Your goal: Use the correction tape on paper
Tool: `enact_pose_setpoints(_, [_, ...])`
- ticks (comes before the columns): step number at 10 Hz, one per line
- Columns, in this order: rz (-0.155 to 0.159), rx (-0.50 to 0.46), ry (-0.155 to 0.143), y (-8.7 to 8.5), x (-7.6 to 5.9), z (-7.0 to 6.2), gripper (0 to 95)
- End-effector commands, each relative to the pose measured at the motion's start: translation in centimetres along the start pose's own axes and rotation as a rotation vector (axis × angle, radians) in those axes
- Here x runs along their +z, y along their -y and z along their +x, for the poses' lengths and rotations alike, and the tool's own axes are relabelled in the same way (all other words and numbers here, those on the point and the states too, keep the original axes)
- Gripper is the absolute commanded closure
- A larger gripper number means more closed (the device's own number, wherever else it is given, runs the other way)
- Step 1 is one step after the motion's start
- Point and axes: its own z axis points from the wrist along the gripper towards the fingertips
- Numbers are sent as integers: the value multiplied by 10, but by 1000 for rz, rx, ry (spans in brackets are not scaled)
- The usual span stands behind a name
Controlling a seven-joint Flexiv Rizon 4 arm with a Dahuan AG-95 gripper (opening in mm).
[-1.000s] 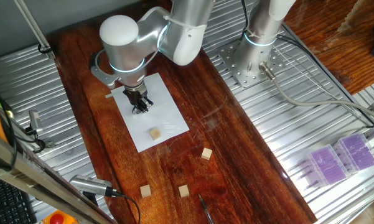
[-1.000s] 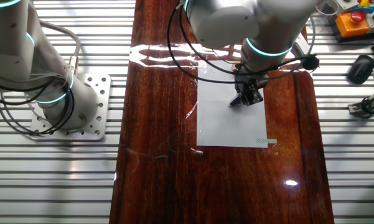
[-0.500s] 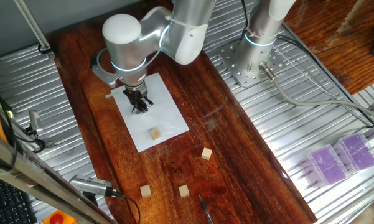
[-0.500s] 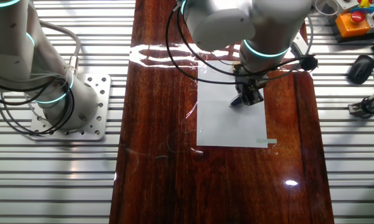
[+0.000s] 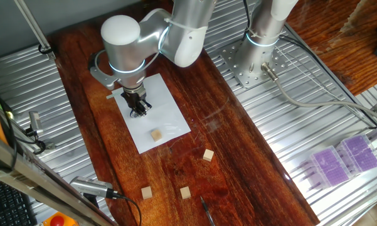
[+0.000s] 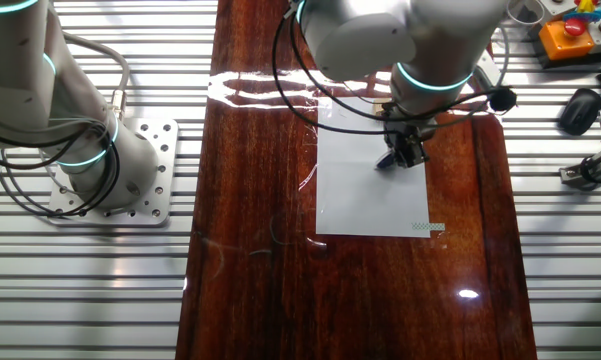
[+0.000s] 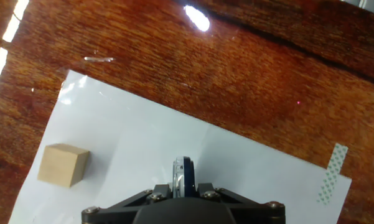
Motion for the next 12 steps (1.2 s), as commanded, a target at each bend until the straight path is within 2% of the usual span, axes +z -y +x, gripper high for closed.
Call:
enact_pose_setpoints(1, [-3,-2,8,1,5,-6,950])
enact_pose_setpoints(2, [-3,-2,8,1,5,-8,950])
enact_pose_setpoints(3, [-3,-4,-6,2,4,-10,950])
enact_pose_setpoints(6, [-4,-8,-40,1,-3,-7,950])
enact_pose_setpoints(7, [-3,-9,-42,1,-3,-5,950])
enact_pose_setpoints(12, [7,-15,-47,-7,-1,23,950])
